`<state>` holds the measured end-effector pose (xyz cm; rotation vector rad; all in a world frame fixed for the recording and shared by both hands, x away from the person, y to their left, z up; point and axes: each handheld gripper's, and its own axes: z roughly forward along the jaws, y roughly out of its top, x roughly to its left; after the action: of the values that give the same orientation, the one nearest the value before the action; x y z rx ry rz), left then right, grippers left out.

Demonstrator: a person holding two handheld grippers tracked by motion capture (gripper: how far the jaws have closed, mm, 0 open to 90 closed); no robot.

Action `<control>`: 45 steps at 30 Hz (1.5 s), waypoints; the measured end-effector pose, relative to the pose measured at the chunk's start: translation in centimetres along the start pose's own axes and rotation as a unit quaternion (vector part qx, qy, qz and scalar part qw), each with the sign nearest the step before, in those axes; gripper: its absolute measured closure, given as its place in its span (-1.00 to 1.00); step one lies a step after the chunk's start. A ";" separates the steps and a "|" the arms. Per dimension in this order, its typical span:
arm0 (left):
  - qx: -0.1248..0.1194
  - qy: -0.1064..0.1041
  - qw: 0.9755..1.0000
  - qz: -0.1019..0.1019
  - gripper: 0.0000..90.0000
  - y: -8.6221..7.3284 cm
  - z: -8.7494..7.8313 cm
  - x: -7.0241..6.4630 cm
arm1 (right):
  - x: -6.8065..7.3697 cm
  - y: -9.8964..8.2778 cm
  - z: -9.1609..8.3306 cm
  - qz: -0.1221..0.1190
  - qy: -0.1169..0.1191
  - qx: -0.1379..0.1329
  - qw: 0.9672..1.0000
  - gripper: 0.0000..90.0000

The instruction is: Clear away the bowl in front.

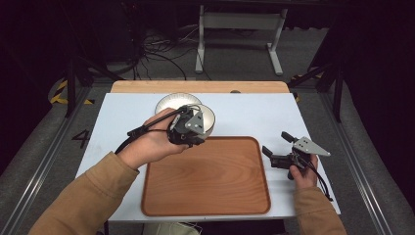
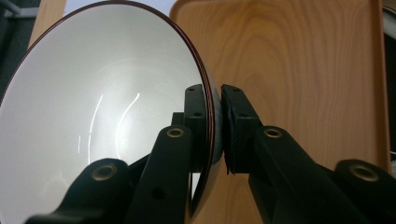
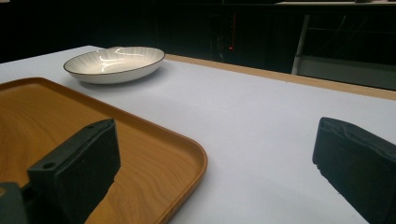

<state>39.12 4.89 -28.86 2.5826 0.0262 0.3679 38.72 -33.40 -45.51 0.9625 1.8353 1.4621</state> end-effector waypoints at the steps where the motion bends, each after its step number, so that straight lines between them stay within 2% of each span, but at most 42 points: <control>1: 0.000 -0.004 1.000 0.001 0.82 0.1 0.0 -0.2 | 0.0 0.0 0.0 -0.002 0.001 0.000 1.000 -0.99; 6: 0.005 -0.014 1.000 0.018 0.82 0.4 0.2 -1.0 | 0.0 0.0 0.0 -0.002 0.001 -0.001 1.000 -0.99; 20: 0.020 -0.049 0.998 0.043 0.82 1.0 1.7 -2.5 | 0.1 0.0 0.0 -0.004 0.001 -0.001 1.000 -0.98; 29: 0.029 -0.073 0.995 0.054 0.82 1.1 3.1 -3.4 | 0.0 -0.1 -0.1 -0.002 0.001 -0.002 1.000 -0.97; 33: 0.044 -0.088 0.993 0.063 0.82 1.0 4.0 -3.8 | 0.0 -0.1 -0.1 -0.001 0.001 -0.002 1.000 -0.97; 45: 0.072 -0.111 0.989 0.064 0.82 0.5 6.4 -4.4 | 0.0 -0.1 -0.1 0.000 0.000 -0.002 1.000 -0.97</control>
<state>36.56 0.91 -34.97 2.7611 -0.2008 0.1251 38.64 -33.42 -45.55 0.9603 1.8313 1.4662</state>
